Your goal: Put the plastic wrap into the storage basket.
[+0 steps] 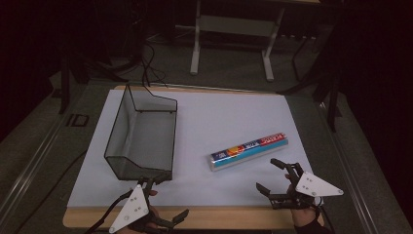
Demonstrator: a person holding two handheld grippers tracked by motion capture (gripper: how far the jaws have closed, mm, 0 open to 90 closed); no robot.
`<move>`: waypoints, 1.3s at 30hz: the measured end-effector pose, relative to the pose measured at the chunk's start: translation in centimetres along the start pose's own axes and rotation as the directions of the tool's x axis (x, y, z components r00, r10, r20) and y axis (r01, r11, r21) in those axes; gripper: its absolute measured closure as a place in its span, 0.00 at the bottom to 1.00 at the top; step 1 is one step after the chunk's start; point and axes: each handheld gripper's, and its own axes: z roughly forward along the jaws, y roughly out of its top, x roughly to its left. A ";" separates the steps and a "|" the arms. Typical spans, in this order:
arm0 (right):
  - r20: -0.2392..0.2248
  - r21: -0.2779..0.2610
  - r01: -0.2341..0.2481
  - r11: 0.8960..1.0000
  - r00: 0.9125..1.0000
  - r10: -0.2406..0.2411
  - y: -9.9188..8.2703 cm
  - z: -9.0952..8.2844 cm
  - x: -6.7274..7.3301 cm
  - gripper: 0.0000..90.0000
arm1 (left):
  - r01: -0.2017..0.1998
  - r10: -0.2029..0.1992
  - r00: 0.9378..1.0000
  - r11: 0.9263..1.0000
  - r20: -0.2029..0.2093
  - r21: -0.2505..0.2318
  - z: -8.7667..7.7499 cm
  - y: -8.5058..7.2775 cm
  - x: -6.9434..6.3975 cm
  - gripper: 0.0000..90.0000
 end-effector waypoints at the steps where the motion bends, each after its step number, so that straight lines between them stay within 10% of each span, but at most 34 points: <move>1: -0.008 0.010 0.003 1.000 1.000 -0.003 0.0 0.1 0.0 0.16 | 0.011 -0.011 1.000 1.000 -0.001 0.009 0.0 0.0 0.3 0.00; 17: -0.139 0.061 -0.085 0.995 0.986 0.093 0.7 1.2 -0.6 0.11 | 0.024 -0.024 1.000 0.999 -0.012 0.038 -0.4 0.5 0.3 0.00; 22: -0.123 0.114 -0.039 0.993 0.991 0.053 0.7 1.3 -0.9 0.11 | 0.014 -0.013 0.999 0.999 -0.031 0.035 -0.6 0.9 0.1 0.00; 26: -0.171 0.242 -0.016 0.970 0.984 0.059 0.5 2.0 -1.5 0.11 | 0.003 -0.001 1.000 0.998 -0.029 0.069 -0.3 0.7 -0.2 0.00; 34: -0.203 0.332 0.029 0.943 0.978 0.042 0.5 2.9 -2.7 0.10 | 0.025 -0.025 1.000 0.997 -0.004 0.079 -0.2 0.7 -0.1 0.00; 39: -0.266 0.440 0.096 0.893 0.964 0.028 0.9 4.0 -3.9 0.11 | 0.014 -0.015 1.000 0.996 0.007 0.091 -0.1 0.9 -0.3 0.00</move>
